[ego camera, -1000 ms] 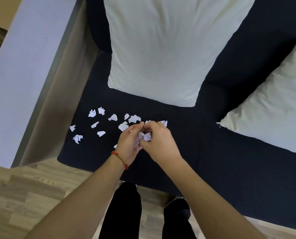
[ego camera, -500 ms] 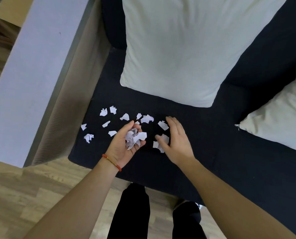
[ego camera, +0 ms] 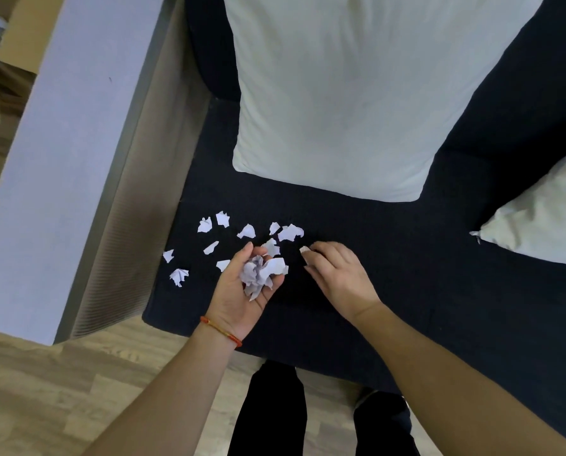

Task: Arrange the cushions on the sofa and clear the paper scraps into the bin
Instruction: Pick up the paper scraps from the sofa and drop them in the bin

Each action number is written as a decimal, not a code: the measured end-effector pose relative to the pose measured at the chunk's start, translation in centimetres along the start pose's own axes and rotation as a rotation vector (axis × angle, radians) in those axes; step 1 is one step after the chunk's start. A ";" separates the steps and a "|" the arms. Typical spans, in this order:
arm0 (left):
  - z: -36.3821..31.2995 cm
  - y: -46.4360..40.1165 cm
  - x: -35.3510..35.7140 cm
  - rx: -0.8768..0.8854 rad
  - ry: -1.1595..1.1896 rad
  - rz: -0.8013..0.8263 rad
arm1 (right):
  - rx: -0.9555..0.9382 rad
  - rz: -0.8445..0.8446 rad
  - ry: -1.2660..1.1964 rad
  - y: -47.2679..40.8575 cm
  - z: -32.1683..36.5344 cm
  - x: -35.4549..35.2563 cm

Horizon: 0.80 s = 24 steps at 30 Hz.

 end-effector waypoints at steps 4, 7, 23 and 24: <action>-0.1 -0.4 0.6 0.003 -0.005 -0.005 | -0.021 -0.008 -0.001 -1.4 -1.0 -0.3; -0.4 -0.6 1.2 0.003 0.002 -0.012 | -0.003 0.008 -0.017 -2.2 -1.1 -0.3; -0.8 -1.1 3.6 -0.030 -0.041 -0.164 | 1.192 -0.333 -1.252 -0.2 -2.6 -1.5; -0.7 -1.2 4.1 0.000 -0.041 -0.155 | 1.230 -0.432 -1.442 -0.6 -2.0 -2.0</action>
Point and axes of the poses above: each hand's wrist, its own y-axis away from the middle knuckle, its own x-axis out of the palm, z = x × y, the point moved 9 cm from there along -y, towards the middle knuckle, and after that the axes turned 15 degrees about -x, right-handed, at the moved point
